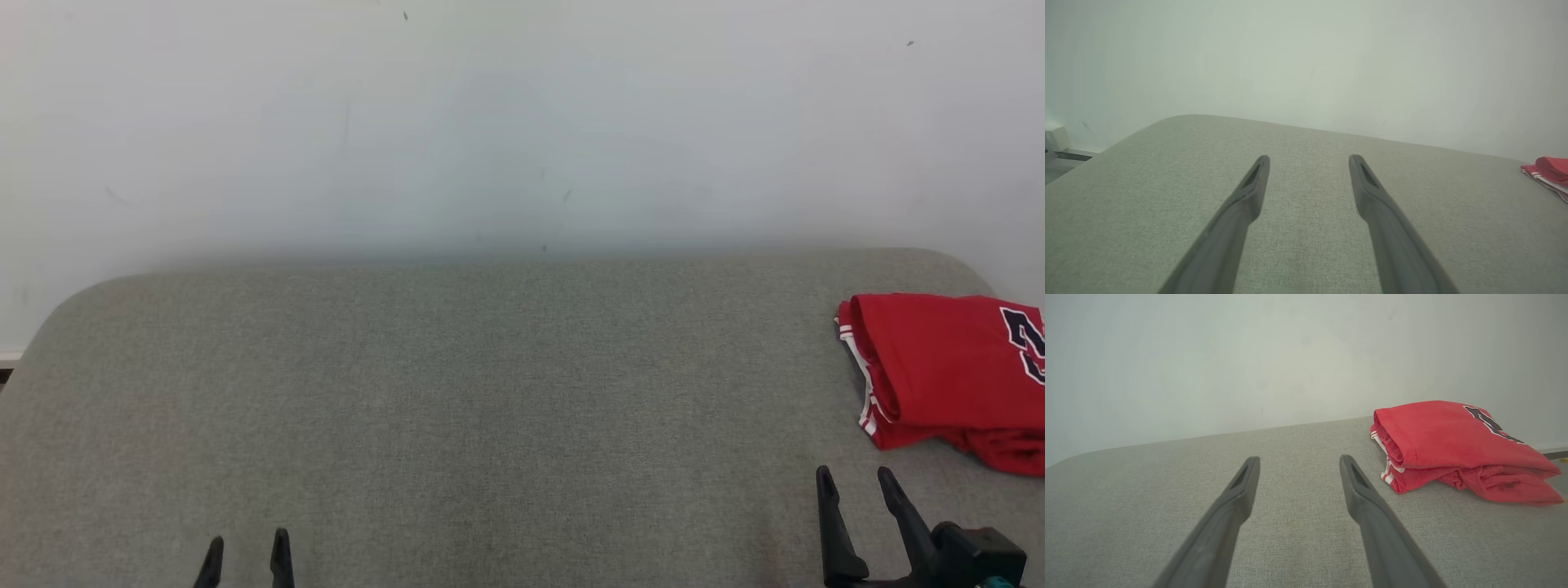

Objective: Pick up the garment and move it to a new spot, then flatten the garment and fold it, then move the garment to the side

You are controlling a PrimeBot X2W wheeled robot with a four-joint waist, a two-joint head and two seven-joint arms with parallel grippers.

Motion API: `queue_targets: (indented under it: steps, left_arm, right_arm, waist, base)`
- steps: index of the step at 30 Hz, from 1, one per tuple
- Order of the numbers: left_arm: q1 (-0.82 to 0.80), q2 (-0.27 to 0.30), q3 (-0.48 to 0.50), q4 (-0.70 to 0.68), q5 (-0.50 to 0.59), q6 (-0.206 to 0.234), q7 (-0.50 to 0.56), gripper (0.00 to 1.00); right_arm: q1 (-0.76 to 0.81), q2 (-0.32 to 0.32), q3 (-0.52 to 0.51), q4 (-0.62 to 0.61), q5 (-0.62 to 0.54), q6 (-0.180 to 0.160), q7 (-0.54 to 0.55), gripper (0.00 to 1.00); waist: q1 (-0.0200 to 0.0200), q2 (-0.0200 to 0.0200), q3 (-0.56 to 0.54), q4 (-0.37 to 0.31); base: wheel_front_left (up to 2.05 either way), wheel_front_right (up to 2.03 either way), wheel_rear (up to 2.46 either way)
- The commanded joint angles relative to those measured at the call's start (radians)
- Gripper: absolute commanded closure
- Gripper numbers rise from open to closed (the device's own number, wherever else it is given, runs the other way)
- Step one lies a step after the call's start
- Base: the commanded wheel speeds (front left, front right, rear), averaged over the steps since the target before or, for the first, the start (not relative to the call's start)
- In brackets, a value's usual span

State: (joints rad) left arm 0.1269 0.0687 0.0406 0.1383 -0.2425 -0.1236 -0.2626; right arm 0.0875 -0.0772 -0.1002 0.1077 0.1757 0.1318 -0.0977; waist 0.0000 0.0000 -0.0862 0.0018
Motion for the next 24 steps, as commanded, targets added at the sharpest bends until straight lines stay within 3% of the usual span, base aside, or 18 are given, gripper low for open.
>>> queue_targets:
  steps: [1, 9, 24]
  left_arm:
    - [0.020, 0.000, -0.004, 0.017, 0.000, -0.003, -0.003, 0.00]
    - [-0.003, 0.017, -0.012, 0.106, -0.039, -0.008, -0.003, 0.00]
    - [-0.009, 0.028, -0.004, 0.103, -0.044, -0.006, -0.003, 0.00]
  right_arm:
    - [0.018, 0.008, -0.001, 0.001, 0.001, -0.002, -0.002, 0.00]
    - [0.025, 0.016, -0.010, 0.005, -0.023, -0.002, 0.022, 0.00]
    - [0.032, 0.023, -0.013, 0.007, -0.031, -0.002, 0.031, 0.00]
  waist:
    - [0.0000, 0.0000, -0.002, -0.005]
    - [0.0000, 0.0000, -0.010, -0.014]
    - [0.0000, 0.0000, -0.006, -0.015]
  base:
    - [0.00, 0.00, 0.00]
    - [0.00, 0.00, 0.00]
    - [0.00, 0.00, 0.00]
